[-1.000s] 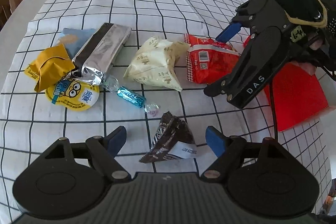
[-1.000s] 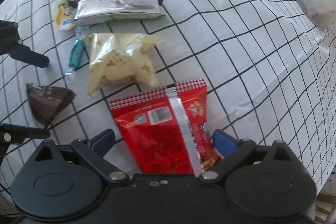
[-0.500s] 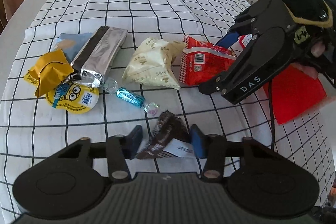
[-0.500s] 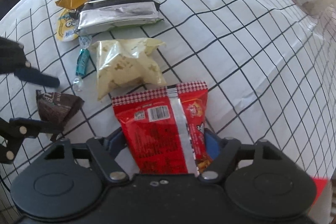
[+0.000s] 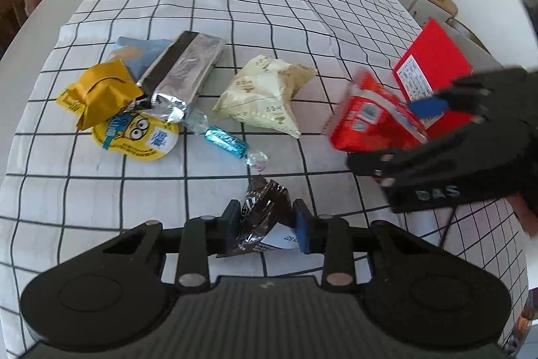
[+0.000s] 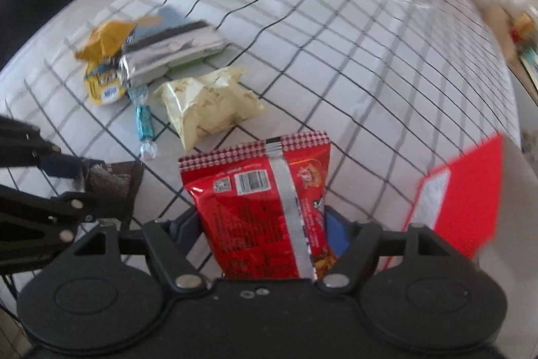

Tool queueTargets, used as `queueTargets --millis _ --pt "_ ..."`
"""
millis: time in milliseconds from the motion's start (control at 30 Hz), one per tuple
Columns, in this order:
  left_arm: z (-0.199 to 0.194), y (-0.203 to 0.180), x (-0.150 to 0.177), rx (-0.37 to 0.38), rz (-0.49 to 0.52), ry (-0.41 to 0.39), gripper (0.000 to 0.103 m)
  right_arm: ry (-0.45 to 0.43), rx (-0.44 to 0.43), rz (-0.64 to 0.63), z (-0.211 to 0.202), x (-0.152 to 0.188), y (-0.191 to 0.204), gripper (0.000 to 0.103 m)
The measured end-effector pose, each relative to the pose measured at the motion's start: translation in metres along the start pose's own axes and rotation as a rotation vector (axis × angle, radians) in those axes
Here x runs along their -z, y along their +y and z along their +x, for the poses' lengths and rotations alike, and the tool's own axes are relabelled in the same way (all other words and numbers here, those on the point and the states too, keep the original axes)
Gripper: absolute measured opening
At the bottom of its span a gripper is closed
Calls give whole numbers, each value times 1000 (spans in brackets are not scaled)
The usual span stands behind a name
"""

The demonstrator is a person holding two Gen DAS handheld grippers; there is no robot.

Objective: Organize snacks
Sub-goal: 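Grasp the red chip bag with the right tool while the left tool grasps a chocolate wrapper, then carry the chip bag and chocolate wrapper into the red box and open both tools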

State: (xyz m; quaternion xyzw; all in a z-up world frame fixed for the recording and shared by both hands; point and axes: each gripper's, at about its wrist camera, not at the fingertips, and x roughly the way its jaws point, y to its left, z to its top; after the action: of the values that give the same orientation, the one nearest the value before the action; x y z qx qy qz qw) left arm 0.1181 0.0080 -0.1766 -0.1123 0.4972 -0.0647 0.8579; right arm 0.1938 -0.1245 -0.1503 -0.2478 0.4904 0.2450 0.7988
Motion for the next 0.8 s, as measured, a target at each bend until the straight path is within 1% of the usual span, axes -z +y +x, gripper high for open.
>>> queueTargets --millis 167,200,433,600,800 --pt "-13 4 2 -7 -24 -8 32 -51 19 128 -30 16 -1 74" --pt "-17 4 3 -7 -27 -13 32 -60 22 151 -31 17 -3 74" --pt "-53 -3 -4 -8 -36 -51 32 -112 52 287 -73 37 -10 74" --pt "-82 -21 -13 4 -10 -100 32 -154 64 354 -104 49 -19 74" --pt "-111 -59 -24 4 33 -160 32 -221 72 415 -137 64 -42 74"
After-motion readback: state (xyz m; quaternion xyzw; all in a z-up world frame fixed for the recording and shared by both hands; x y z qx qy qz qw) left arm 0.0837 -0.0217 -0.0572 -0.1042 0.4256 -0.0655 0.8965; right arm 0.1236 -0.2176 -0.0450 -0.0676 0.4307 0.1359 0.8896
